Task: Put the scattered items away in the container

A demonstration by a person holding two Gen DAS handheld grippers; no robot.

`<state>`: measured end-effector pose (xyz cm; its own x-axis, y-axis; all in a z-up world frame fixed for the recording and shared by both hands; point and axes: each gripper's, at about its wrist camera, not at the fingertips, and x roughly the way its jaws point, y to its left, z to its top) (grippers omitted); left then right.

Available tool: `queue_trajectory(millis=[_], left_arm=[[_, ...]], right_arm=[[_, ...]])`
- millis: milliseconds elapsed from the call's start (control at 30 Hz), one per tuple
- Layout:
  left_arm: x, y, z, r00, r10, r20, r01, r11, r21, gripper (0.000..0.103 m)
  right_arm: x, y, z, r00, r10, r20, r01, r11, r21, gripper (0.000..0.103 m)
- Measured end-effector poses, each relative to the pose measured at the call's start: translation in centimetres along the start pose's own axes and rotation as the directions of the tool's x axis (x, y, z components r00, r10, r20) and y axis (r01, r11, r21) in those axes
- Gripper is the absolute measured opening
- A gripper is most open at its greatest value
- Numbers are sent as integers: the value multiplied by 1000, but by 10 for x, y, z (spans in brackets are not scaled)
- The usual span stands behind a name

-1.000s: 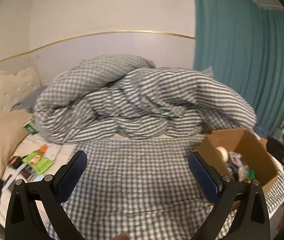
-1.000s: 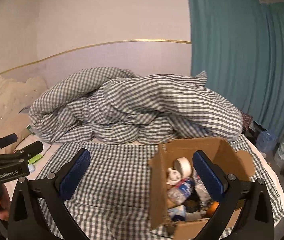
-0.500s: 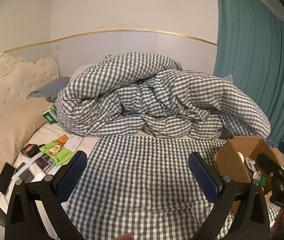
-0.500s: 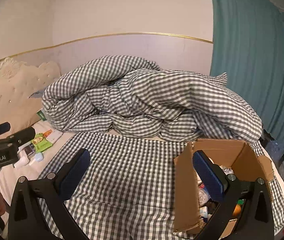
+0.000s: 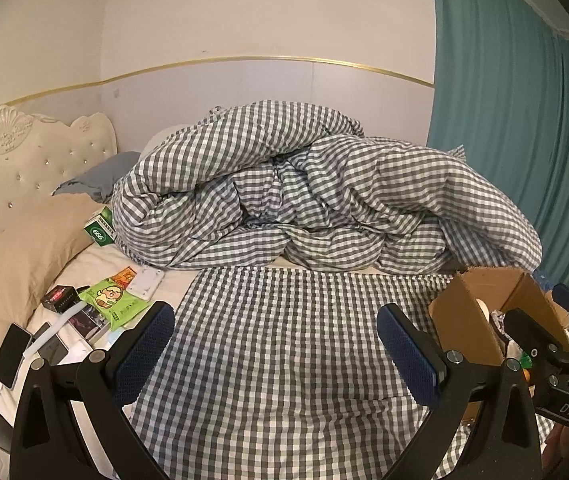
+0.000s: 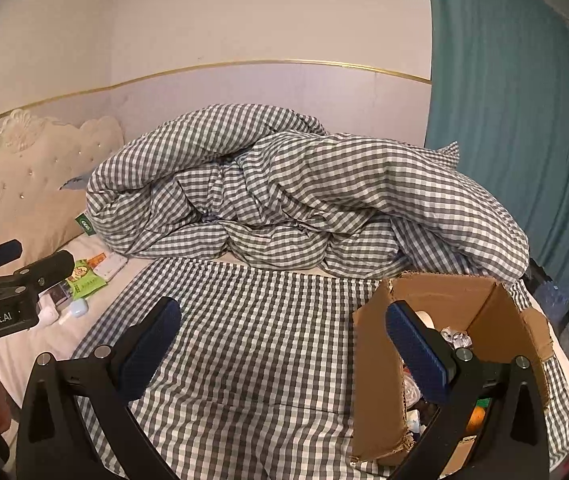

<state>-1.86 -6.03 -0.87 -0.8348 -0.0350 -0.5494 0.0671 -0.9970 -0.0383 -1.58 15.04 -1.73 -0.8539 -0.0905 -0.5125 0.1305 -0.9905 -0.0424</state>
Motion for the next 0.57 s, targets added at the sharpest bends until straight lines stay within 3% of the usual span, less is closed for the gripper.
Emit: queue_trajectory(millis=[567], left_arm=[[0, -7, -5, 1000, -4, -11, 4, 1000, 1, 103]], right_arm=[[-2, -5, -6, 1000, 7, -2, -7, 1000, 13, 103]])
